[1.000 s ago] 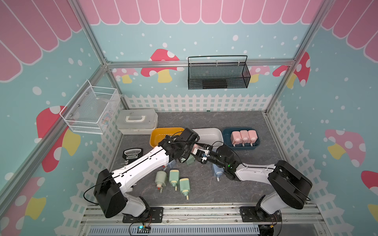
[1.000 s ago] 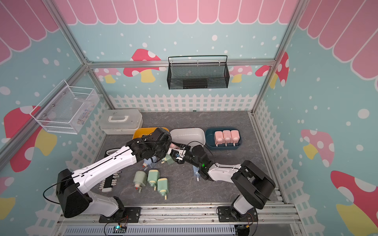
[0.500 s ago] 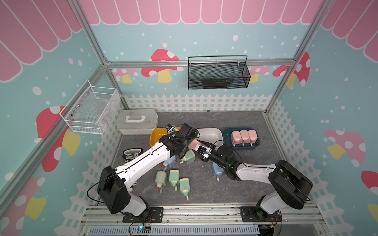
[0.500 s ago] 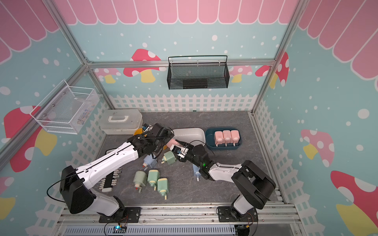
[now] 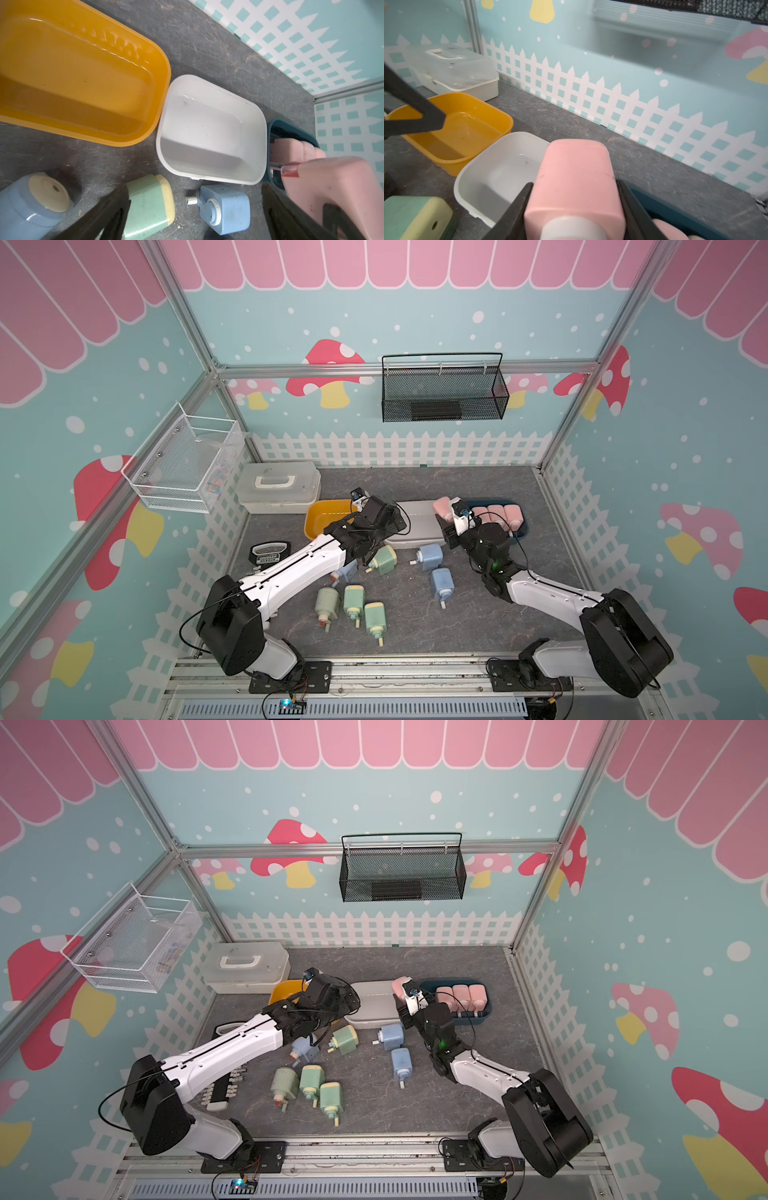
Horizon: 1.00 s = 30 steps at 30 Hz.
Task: Place the pencil sharpeners by color into the storage box
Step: Pick up the pencil sharpener from the center of the board, then place the pencil sharpener in the storage box.
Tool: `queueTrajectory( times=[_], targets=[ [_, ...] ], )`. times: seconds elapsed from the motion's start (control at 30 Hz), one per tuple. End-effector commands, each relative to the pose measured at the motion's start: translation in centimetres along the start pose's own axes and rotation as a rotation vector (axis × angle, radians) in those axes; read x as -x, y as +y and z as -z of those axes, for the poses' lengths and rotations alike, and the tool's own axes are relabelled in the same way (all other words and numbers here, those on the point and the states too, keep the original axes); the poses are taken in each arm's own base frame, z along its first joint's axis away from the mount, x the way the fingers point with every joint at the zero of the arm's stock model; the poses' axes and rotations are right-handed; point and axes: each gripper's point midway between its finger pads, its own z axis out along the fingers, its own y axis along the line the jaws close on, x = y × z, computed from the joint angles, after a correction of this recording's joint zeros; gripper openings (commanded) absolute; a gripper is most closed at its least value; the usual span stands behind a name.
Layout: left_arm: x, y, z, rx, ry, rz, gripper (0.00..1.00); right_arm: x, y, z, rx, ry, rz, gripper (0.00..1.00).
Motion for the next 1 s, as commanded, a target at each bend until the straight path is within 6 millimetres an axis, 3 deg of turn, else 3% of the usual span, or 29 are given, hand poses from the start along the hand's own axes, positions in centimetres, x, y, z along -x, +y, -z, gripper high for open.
queueTrajectory(
  times=[0.0, 0.4, 0.83, 0.97],
  targets=[
    [-0.9, -2.0, -0.5, -0.114, 0.061, -0.086, 0.99, -0.8, -2.8, 0.4, -0.116, 0.026, -0.11, 0.0],
    [-2.8, -2.8, -1.2, -0.181, 0.138, -0.146, 0.97, -3.4, -5.6, -0.5, -0.199, 0.087, -0.185, 0.0],
    [-4.3, -4.1, -1.3, -0.273, 0.199, -0.219, 0.98, -5.0, -7.3, -1.5, -0.251, 0.093, -0.211, 0.0],
    [-4.4, -4.1, -1.3, -0.276, 0.202, -0.222, 0.98, -4.5, -7.8, -1.5, -0.281, 0.024, -0.172, 0.0]
  ],
)
